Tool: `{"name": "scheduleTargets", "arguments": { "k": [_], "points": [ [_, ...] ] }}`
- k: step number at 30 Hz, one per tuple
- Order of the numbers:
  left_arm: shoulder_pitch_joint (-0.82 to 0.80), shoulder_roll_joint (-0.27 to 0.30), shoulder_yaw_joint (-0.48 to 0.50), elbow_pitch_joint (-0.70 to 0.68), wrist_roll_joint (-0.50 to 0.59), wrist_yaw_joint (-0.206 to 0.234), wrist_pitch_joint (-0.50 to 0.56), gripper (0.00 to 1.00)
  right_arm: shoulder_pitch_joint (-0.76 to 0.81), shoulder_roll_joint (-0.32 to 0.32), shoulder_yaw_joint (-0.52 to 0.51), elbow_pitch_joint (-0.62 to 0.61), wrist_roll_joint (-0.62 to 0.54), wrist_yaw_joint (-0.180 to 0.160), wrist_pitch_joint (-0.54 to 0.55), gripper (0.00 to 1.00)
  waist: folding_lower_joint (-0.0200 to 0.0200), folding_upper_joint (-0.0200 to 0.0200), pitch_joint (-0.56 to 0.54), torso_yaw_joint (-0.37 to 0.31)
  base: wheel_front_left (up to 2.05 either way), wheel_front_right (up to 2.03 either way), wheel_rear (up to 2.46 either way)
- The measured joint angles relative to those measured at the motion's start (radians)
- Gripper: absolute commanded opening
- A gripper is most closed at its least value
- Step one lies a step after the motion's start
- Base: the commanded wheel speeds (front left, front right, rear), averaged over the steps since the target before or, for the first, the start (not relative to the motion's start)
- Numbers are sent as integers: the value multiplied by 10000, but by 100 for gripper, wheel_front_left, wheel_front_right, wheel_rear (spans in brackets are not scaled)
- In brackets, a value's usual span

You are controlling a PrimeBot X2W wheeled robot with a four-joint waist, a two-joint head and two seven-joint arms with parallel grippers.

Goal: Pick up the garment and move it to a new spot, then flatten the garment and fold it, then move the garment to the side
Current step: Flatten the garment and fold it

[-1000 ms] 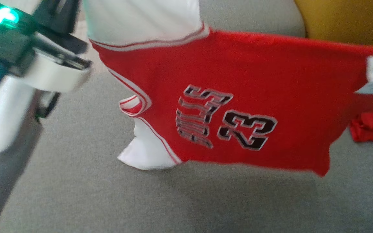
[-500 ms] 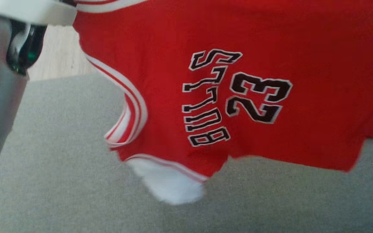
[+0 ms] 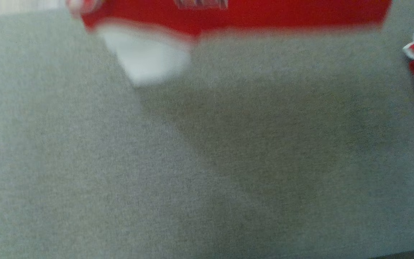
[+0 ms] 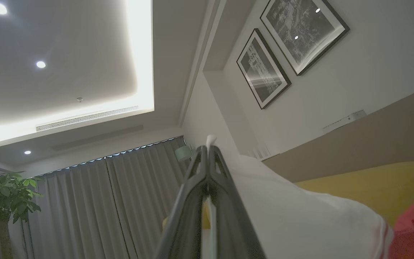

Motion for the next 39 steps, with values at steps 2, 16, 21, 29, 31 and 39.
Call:
{"name": "scheduleTargets", "arguments": {
  "k": [2,16,21,29,31,39],
  "points": [
    [-404,-234,351,-313,146,-25,0,0,-644,52,134,384,-165,0,-316,0,-1,0,406,70,0,0,0],
    [4331,146,265,-2750,-445,-362,-25,0,1365,-424,2389,978,738,0,-905,0,-3,0,1146,947,0,0,0],
    [7310,1308,123,-4378,-318,-372,-25,0,3837,-1104,2780,504,1825,0,-1012,0,-8,0,590,879,0,0,0],
    [13422,2044,295,-6192,240,-86,-13,0,8141,-2155,2871,-1440,3290,0,-1081,0,-10,1,-837,638,0,0,0],
    [14364,2123,58,-6408,249,0,-12,0,9064,-2291,2794,-1843,3411,0,-1081,0,-10,1,-1133,602,0,0,0],
    [16020,2364,-299,-6909,100,113,19,0,11773,-2679,1944,-3177,3409,0,-1081,0,-9,1,-1734,620,0,0,0]
  ]
}}
